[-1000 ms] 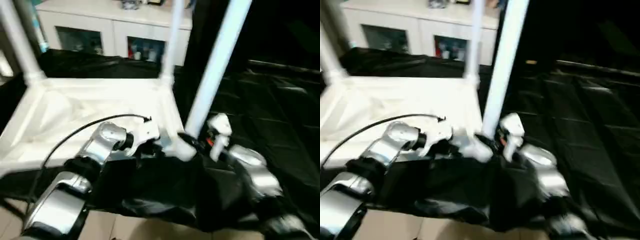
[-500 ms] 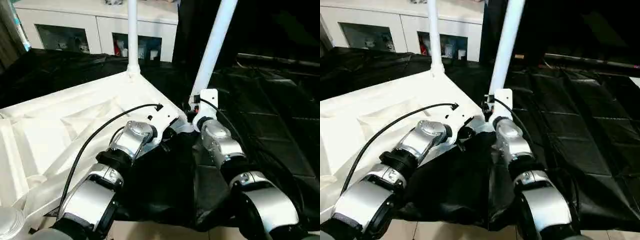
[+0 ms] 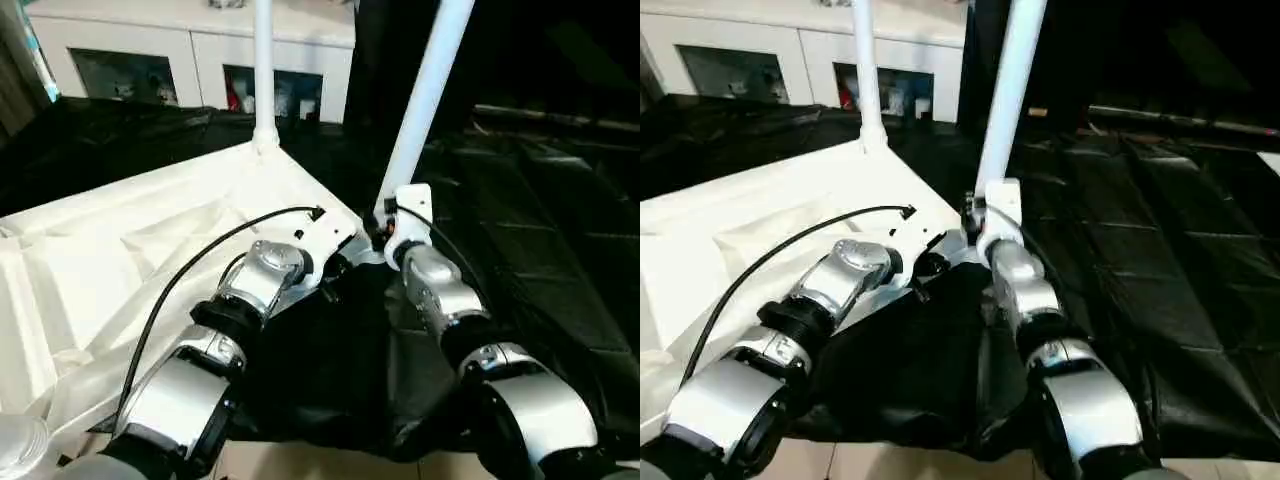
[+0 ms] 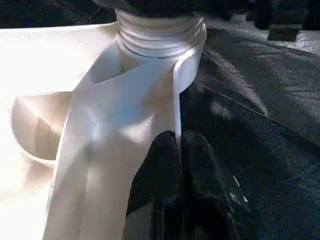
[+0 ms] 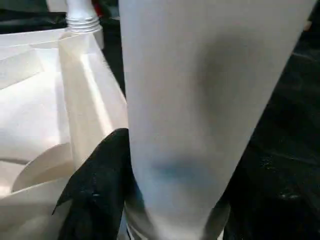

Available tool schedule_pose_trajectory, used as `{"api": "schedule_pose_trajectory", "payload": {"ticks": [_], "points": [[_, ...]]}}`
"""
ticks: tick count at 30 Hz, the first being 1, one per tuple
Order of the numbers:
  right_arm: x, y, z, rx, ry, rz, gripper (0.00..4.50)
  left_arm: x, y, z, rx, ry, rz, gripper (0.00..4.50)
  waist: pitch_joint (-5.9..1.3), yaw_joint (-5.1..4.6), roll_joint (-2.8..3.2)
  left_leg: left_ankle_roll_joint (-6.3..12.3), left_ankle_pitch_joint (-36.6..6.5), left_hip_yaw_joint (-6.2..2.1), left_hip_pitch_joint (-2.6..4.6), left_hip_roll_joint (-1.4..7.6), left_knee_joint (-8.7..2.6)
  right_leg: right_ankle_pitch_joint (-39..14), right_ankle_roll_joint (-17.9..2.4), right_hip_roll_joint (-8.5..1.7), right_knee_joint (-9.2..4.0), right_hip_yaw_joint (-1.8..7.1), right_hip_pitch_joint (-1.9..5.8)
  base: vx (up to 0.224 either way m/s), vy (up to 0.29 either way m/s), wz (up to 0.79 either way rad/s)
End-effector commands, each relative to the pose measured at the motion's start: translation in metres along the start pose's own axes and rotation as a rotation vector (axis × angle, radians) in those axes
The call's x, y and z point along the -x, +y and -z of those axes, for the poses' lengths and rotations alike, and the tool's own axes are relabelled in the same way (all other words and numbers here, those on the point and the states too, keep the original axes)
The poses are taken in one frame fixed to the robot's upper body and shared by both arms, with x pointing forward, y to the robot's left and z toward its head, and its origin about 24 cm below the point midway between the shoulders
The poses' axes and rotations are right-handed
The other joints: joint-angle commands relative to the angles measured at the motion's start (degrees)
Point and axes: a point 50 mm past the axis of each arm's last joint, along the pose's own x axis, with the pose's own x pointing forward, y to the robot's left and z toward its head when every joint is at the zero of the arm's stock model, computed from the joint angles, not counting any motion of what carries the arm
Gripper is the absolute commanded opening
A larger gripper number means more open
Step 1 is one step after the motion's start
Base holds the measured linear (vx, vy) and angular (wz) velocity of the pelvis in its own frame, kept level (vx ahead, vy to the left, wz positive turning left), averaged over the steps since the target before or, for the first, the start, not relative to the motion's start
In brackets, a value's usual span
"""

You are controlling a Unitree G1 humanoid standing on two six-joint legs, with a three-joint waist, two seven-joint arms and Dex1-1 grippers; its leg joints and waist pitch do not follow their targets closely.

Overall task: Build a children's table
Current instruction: Rotate leg to tighten

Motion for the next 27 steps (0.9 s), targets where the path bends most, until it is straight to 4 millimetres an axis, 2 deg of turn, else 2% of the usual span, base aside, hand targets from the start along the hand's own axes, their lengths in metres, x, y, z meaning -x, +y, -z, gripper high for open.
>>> {"api": "schedule_pose_trajectory", "payload": {"ticks": [1,4,6,8,10,11,13,15,17,19,22,27], "points": [[0.008,0.004,0.029,-0.024,0.105,-0.059,3.06,0.005,0.007,-0.012,-0.051,-0.068,-0.012,0.00,-2.33,0.49,0.26,2.77,-12.87,-1.20,-0.11,3.53,-3.83,-10.17,-12.54,-5.74,-4.85,3.24,2.16,0.000,0.000,0.00],[0.013,-0.003,0.019,0.019,0.030,-0.176,3.37,0.010,0.010,-0.009,-0.075,-0.067,0.017,0.00,-2.34,0.77,0.32,4.30,-10.31,-1.09,-0.32,3.49,-3.51,-7.64,-12.99,-5.77,-4.61,3.23,2.60,0.000,0.000,0.00],[0.019,-0.010,0.019,0.057,0.014,-0.221,3.53,0.012,0.010,-0.006,-0.081,-0.072,0.054,0.00,-2.45,0.66,0.56,5.03,-8.36,-1.03,-0.32,3.59,-3.36,-4.83,-14.20,-5.78,-4.23,3.18,2.60,0.000,0.000,0.00],[0.027,-0.017,0.019,0.085,0.005,-0.272,3.69,0.015,0.009,-0.004,-0.113,-0.084,0.100,0.00,-2.40,0.89,0.42,6.42,-6.46,-0.98,-0.38,3.55,-3.20,-1.65,-14.77,-5.62,-4.03,3.10,2.82,0.000,0.000,0.00],[0.038,-0.025,0.020,0.098,0.006,-0.349,3.69,0.018,0.006,-0.001,-0.148,-0.094,0.171,0.00,-2.65,1.20,0.29,8.26,-3.92,-0.90,-0.57,3.52,-2.79,3.30,-15.10,-5.60,-3.40,3.07,3.12,0.000,0.000,0.00],[0.044,-0.029,0.021,0.111,0.009,-0.394,3.69,0.020,0.004,0.000,-0.172,-0.107,0.216,0.00,-2.74,1.23,0.42,8.63,-3.27,-0.95,-0.45,3.71,-2.73,4.52,-15.63,-5.70,-3.19,3.04,3.00,0.000,0.000,0.00],[0.060,-0.035,0.022,0.136,0.015,-0.507,3.69,0.024,0.002,0.006,-0.188,-0.092,0.291,0.00,-2.69,1.66,0.36,10.44,-1.95,-0.84,-0.62,3.65,-2.37,7.82,-15.87,-5.47,-2.98,2.95,3.14,0.000,0.000,0.00],[0.071,-0.040,0.020,0.144,0.015,-0.576,3.69,0.029,-0.004,0.009,-0.221,-0.120,0.410,0.00,-2.60,1.68,0.32,10.86,-2.22,-0.86,-0.66,3.63,-2.46,7.63,-16.11,-5.51,-3.03,2.87,2.99,0.000,0.000,0.00],[0.081,-0.044,0.015,0.171,0.015,-0.623,3.69,0.035,-0.007,0.014,-0.231,-0.097,0.499,0.00,-2.61,2.07,0.35,10.26,-3.00,-0.89,-0.49,3.87,-2.48,5.49,-16.06,-5.65,-3.07,2.84,2.90,0.000,0.000,0.00],[0.083,-0.046,0.013,0.182,0.014,-0.631,3.69,0.037,-0.009,0.015,-0.251,-0.098,0.530,0.00,-2.34,2.53,0.57,8.42,-5.19,-0.76,-0.20,4.06,-2.71,0.74,-15.97,-5.62,-3.52,2.87,2.50,0.000,0.000,0.00],[0.092,-0.047,0.009,0.206,0.026,-0.683,3.69,0.042,-0.011,0.015,-0.253,-0.119,0.594,0.00,-2.15,3.06,0.59,6.54,-7.32,-0.61,0.14,4.25,-2.95,-3.00,-15.04,-5.52,-3.77,2.94,2.31,0.000,0.000,0.00],[0.099,-0.042,0.013,0.224,0.073,-0.763,3.69,0.045,-0.012,0.013,-0.254,-0.132,0.619,0.00,-2.29,3.48,0.41,5.23,-7.51,-0.48,-0.11,4.07,-2.84,-4.45,-13.79,-5.67,-3.75,2.88,2.43,0.000,0.000,0.00]]}}
